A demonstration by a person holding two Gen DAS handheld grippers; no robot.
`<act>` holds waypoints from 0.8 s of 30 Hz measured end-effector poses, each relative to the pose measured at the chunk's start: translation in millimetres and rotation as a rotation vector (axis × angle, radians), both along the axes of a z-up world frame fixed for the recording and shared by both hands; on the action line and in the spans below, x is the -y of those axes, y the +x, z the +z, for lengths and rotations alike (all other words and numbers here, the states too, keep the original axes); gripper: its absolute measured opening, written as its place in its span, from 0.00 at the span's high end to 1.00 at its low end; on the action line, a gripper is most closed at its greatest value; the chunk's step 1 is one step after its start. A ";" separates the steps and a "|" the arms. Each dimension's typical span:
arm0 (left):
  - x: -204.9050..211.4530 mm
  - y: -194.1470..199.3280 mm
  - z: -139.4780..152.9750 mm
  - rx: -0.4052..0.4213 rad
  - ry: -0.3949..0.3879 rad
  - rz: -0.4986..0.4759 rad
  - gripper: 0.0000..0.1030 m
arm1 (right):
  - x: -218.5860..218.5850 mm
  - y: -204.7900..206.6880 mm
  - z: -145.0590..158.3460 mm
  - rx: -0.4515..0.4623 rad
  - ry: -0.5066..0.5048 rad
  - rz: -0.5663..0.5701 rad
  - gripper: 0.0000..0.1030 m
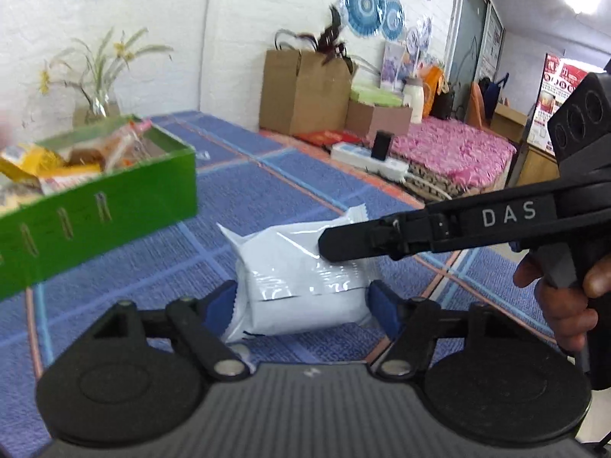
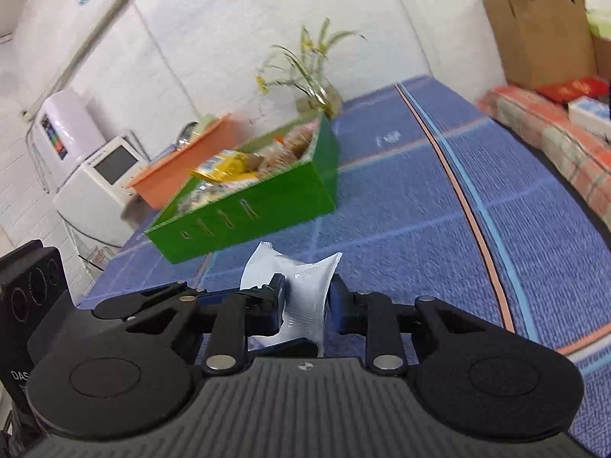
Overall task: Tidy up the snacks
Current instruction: 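Carry the white packet into the green box and open the left gripper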
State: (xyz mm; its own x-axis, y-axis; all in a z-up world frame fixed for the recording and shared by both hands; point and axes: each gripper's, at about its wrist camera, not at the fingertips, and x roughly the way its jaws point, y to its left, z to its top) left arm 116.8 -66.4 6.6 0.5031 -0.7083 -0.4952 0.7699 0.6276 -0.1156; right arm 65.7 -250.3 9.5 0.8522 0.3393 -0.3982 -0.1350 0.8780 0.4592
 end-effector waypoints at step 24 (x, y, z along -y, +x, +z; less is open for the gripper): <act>-129.1 48.1 93.1 0.226 -0.095 0.436 0.38 | -132.6 104.2 101.9 0.354 -0.113 0.345 0.57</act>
State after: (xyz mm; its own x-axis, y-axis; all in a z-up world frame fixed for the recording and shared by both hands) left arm 165.0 62.7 99.7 0.8498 -0.4447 -0.2831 0.4505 0.8915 -0.0480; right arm 169.9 -117.7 111.4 0.7873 0.5966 -0.1559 -0.5565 0.7963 0.2370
